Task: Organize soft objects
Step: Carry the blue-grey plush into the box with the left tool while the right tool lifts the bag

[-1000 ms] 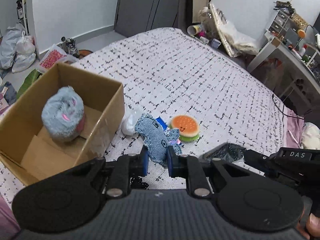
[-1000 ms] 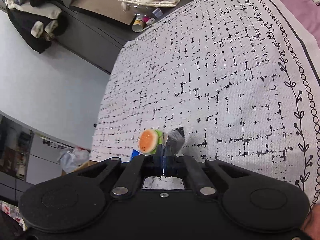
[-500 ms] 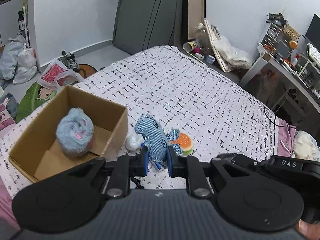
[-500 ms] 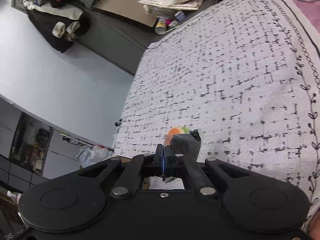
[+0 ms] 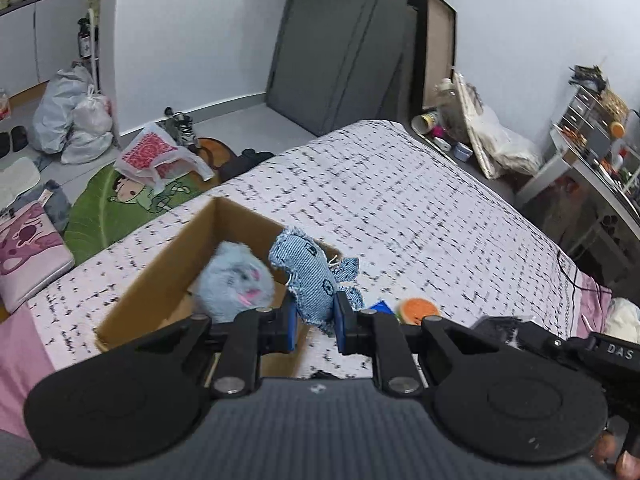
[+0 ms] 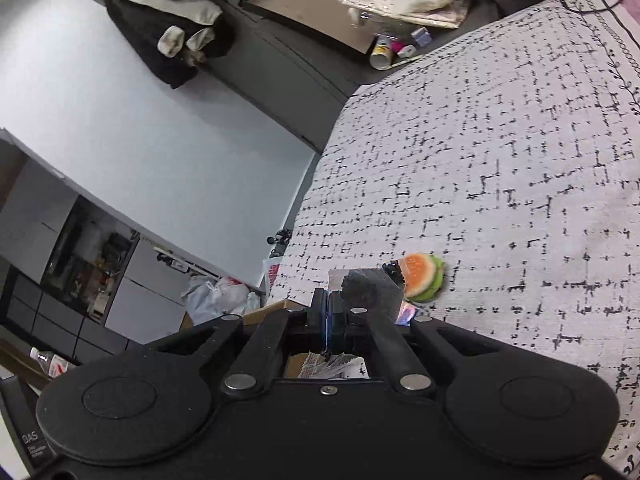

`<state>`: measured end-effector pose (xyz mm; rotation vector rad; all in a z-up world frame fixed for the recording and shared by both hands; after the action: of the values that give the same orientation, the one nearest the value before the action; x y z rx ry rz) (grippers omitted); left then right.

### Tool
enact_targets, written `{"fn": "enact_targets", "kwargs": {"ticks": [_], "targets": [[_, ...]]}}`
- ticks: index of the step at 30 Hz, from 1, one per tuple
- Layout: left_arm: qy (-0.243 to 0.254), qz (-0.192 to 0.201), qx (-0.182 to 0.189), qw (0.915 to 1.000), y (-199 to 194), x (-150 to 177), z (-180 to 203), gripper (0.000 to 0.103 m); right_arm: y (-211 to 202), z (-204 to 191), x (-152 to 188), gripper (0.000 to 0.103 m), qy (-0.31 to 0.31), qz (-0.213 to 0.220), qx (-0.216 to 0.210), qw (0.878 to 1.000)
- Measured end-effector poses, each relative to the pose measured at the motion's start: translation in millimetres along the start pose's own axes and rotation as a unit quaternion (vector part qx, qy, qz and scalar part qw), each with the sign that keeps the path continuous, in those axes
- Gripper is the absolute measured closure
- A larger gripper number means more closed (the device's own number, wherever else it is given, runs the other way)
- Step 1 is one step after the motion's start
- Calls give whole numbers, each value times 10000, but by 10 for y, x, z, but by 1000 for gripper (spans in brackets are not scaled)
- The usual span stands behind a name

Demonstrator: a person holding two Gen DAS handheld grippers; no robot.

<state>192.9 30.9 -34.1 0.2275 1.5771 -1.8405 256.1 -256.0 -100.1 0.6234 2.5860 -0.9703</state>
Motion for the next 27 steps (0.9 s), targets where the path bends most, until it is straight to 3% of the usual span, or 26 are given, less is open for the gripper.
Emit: {"fn": "enact_targets", "kwargs": {"ticks": [16, 27], "targets": [[-871, -277, -211, 9956, 212, -24, -727, 85, 198, -470, 65, 103, -736, 117, -261, 9969], [-826, -420, -238, 9954, 413, 33, -954, 83, 365, -843, 168, 103, -1216, 149, -602, 9906]]}}
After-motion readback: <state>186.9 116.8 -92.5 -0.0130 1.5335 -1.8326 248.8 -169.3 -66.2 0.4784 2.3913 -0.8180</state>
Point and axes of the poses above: each gripper's, at about its wrist camera, not at the fingertips, and y roughly the way its jaws point, z to its right, x to its underside, the point moved 1 cm from there along y, roughly the way its jaws point, and after that the axes turned 9 degrees about -z, right-handed, at the moved point
